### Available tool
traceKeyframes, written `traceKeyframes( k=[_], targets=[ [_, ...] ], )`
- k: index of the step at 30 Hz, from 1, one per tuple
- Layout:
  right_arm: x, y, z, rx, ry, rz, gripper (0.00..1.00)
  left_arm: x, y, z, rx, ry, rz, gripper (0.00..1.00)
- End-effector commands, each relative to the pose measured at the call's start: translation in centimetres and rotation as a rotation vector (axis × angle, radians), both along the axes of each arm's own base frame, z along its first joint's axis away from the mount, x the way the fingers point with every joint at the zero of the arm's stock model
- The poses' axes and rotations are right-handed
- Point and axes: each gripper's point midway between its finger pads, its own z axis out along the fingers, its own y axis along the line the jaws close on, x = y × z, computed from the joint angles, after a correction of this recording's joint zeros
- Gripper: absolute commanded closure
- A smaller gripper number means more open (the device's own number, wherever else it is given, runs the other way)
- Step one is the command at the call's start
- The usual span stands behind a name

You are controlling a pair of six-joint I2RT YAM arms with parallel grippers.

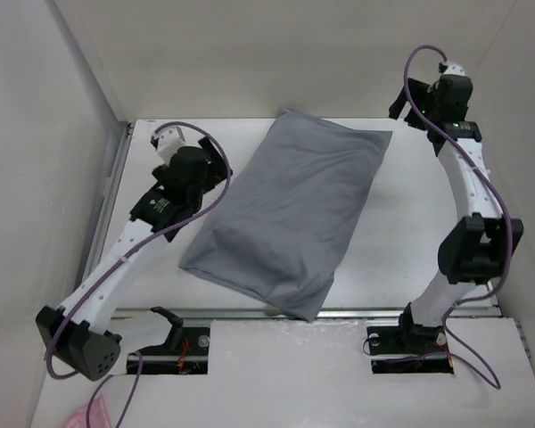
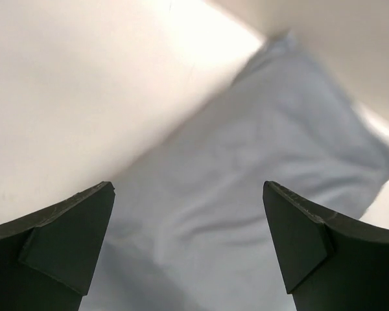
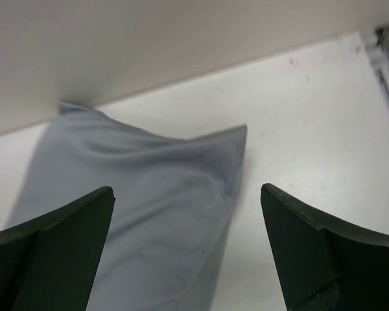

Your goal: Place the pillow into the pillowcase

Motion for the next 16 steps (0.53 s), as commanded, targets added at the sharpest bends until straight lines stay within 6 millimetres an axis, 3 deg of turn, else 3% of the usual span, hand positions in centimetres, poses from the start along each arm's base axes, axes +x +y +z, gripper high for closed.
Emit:
traceKeyframes(
  k=[1, 2, 3, 4, 5, 6, 7, 8, 9, 12, 14, 15, 16],
  targets=[
    [-2.2, 1.2, 7.8, -0.025, -0.198, 0.065, 0.00, 1.2, 3.0, 6.6, 0.037, -0.195, 0.090, 0.00],
    [-2.8, 1.3, 8.3, -0.018, -0.208, 0.062, 0.00, 1.9, 4.1, 8.6, 0.028, -0.235, 0.125, 0.00],
    [-3.3, 1.5, 7.9, -0.014, -0.208, 0.072, 0.00, 2.5, 4.7, 9.2, 0.038, -0.242, 0.142, 0.00],
    [-4.2, 1.6, 9.4, -0.019, -0.249, 0.072, 0.00, 3.1, 4.8, 9.7, 0.052, -0.241, 0.126, 0.00],
    [-4.8, 1.8, 9.4, -0.016, -0.250, 0.082, 0.00, 4.7, 5.5, 8.8, 0.075, -0.207, 0.140, 0.00],
    [-5.2, 2.1, 8.7, 0.000, -0.239, 0.090, 0.00, 5.8, 5.3, 10.2, 0.062, -0.224, 0.119, 0.00],
    [-5.7, 2.4, 8.6, 0.004, -0.238, 0.102, 0.00, 6.6, 5.5, 10.0, 0.064, -0.205, 0.121, 0.00],
    [-6.5, 2.4, 9.0, 0.003, -0.249, 0.102, 0.00, 8.4, 5.5, 8.3, 0.081, -0.150, 0.123, 0.00],
    [-6.7, 2.4, 9.0, 0.002, -0.255, 0.102, 0.00, 9.1, 6.1, 9.2, 0.086, -0.149, 0.133, 0.00],
    [-7.5, 2.2, 8.0, -0.002, -0.244, 0.087, 0.00, 11.2, 6.0, 7.8, 0.083, -0.105, 0.119, 0.00],
    [-7.7, 2.3, 7.6, -0.001, -0.241, 0.087, 0.00, 11.5, 5.0, 8.3, 0.061, -0.129, 0.072, 0.00],
    [-7.9, 2.1, 8.3, -0.007, -0.262, 0.079, 0.00, 11.8, 5.4, 8.1, 0.056, -0.132, 0.076, 0.00],
    [-7.9, 2.1, 7.8, -0.005, -0.251, 0.079, 0.00, 12.1, 5.7, 8.1, 0.054, -0.144, 0.085, 0.00]
  ],
)
